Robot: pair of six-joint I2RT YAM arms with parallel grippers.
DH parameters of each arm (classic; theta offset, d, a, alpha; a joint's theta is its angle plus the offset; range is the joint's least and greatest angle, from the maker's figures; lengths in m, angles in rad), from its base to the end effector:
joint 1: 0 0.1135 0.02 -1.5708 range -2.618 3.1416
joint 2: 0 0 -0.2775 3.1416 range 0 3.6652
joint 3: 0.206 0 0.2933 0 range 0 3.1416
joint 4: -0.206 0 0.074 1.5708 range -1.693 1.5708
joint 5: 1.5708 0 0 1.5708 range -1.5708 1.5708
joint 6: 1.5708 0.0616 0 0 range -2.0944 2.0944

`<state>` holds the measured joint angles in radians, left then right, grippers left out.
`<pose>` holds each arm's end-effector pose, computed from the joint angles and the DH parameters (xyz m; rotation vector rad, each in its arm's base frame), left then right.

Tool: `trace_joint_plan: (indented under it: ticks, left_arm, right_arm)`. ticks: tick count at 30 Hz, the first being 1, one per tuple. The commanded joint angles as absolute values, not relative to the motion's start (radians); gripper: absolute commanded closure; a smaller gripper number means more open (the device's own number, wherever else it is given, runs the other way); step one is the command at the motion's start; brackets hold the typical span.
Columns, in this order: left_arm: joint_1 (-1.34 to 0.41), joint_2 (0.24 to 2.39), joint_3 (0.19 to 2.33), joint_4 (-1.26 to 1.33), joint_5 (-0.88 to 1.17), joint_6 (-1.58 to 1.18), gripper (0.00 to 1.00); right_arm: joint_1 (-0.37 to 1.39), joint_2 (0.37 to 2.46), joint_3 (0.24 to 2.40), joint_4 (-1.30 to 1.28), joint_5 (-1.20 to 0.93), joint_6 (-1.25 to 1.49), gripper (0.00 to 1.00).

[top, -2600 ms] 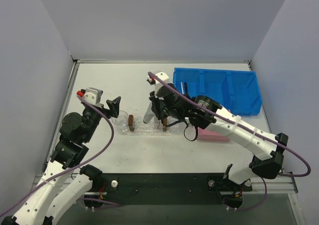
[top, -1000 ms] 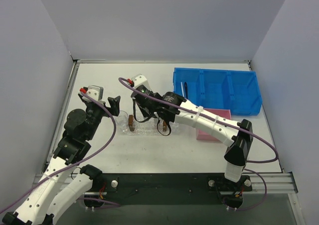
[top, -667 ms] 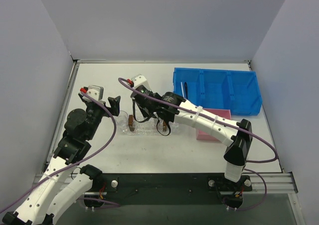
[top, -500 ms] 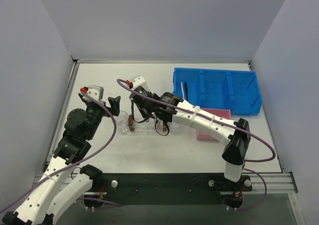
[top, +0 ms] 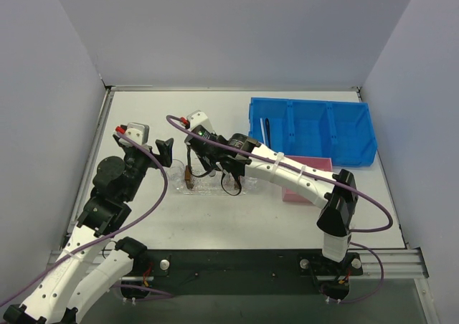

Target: Prepare toiletry sets of a toothbrush and toothpaste on the tray

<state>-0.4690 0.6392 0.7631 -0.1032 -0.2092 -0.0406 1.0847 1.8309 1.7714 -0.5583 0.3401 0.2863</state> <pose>0.1922 -0.0831 0.3768 0.1668 1.5465 -0.2409 0.2467 0.4229 0.3480 -0.6663 2.0743 0.4207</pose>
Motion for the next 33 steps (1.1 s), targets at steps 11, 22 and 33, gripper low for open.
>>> trace_joint_plan:
  ticks: [11, 22, 33]
  left_arm:
    - [-0.463, 0.646, 0.765, -0.087, -0.210, -0.043, 0.14]
    - [-0.463, 0.649, 0.767, -0.087, -0.210, -0.043, 0.14]
    - [-0.463, 0.655, 0.765, -0.087, -0.212, -0.041, 0.14]
  right_arm:
    - [1.068, 1.828, 1.764, -0.535, 0.365, 0.304, 1.00]
    - [1.057, 1.830, 1.727, -0.511, 0.356, 0.316, 1.00]
    - [1.051, 1.842, 1.717, -0.491, 0.337, 0.319, 1.00]
